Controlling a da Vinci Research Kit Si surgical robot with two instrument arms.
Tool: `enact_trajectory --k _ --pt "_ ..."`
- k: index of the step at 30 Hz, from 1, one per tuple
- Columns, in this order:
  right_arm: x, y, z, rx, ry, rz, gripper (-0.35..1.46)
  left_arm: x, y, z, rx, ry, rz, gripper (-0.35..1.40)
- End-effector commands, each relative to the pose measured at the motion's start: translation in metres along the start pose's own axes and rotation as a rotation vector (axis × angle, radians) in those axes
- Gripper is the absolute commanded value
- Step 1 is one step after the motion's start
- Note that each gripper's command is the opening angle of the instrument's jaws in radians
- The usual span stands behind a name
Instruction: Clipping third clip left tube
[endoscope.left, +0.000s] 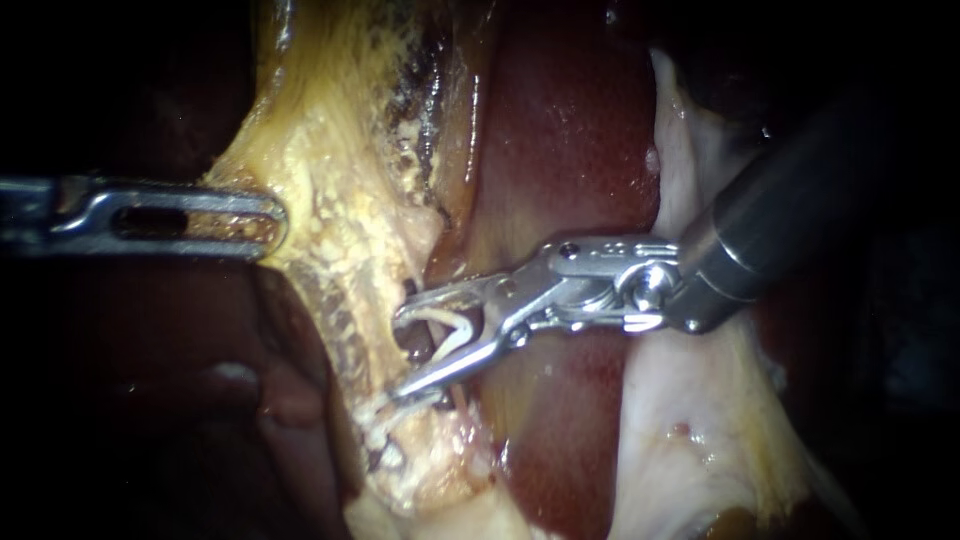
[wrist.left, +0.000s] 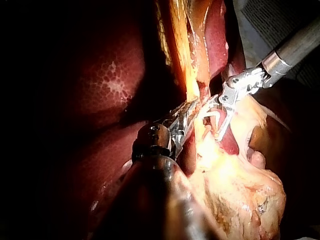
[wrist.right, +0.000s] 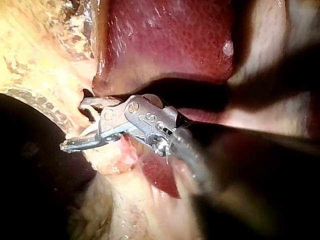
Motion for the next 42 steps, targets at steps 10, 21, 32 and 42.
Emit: enact_trajectory --k 10,21,32,42 --pt "0.0006 0.0004 0.0004 0.137 0.108 0.046 0.56 0.0001 0.0010 0.0005 0.001 -0.001 0.003 -0.35" --pt "0.0009 0.0007 0.0009 0.258 0.172 0.096 0.54 0.0002 0.0012 0.0006 0.001 -0.001 0.004 -0.35" --pt "0.0022 0.0014 0.0013 0.306 0.236 0.133 0.50 0.0003 0.0017 0.0009 0.000 -0.002 0.005 -0.35" --pt "0.0025 0.0018 0.0018 0.316 0.253 0.181 0.48 0.0004 0.0018 0.0011 -0.001 -0.003 0.006 -0.35"
